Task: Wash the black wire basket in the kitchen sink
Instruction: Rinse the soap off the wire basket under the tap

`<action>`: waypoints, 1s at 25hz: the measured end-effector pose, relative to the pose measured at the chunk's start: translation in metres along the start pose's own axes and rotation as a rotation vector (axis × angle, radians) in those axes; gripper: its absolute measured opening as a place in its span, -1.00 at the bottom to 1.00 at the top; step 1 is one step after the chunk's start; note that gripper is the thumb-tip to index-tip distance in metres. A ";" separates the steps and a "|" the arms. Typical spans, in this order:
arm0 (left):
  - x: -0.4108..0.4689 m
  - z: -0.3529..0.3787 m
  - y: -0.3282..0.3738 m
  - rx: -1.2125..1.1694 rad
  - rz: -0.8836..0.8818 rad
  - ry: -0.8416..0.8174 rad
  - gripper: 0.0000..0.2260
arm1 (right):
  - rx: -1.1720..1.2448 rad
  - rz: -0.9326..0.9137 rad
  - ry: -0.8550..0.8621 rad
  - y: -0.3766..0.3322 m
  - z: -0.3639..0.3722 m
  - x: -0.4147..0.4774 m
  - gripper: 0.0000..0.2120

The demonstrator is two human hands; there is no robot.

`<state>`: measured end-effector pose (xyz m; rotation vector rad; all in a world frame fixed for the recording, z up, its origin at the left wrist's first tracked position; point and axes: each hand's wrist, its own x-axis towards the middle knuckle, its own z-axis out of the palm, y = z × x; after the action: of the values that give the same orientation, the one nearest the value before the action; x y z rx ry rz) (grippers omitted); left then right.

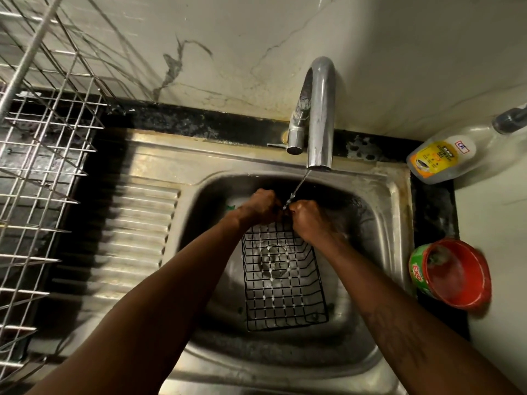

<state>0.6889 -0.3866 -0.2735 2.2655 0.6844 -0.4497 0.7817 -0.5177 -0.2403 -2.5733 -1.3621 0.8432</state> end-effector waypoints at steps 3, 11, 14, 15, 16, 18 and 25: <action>0.003 0.001 -0.010 -0.028 0.008 0.002 -0.80 | 0.035 -0.035 -0.036 0.000 0.005 0.006 -0.70; -0.002 0.007 -0.010 -0.109 -0.005 -0.014 -0.80 | 0.006 -0.006 -0.180 0.017 0.004 0.005 -0.64; -0.006 0.003 -0.016 -0.099 -0.002 -0.021 -0.83 | 0.032 0.038 -0.152 0.026 0.004 0.002 -0.73; -0.007 0.001 -0.020 -0.095 -0.015 -0.016 -0.83 | 0.032 0.051 -0.142 0.030 0.003 0.003 -0.73; -0.008 0.001 -0.023 -0.089 -0.025 -0.005 -0.82 | 0.035 0.061 -0.129 0.034 0.002 0.003 -0.73; -0.009 0.002 -0.025 -0.067 -0.029 0.011 -0.82 | 0.045 0.088 -0.108 0.040 0.001 0.005 -0.72; -0.001 0.009 -0.010 -0.028 0.022 0.016 -0.84 | -0.117 0.035 -0.103 0.024 -0.007 -0.001 -0.80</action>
<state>0.6808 -0.3874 -0.2849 2.2503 0.6693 -0.4100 0.8020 -0.5316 -0.2418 -2.6826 -1.4399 0.9412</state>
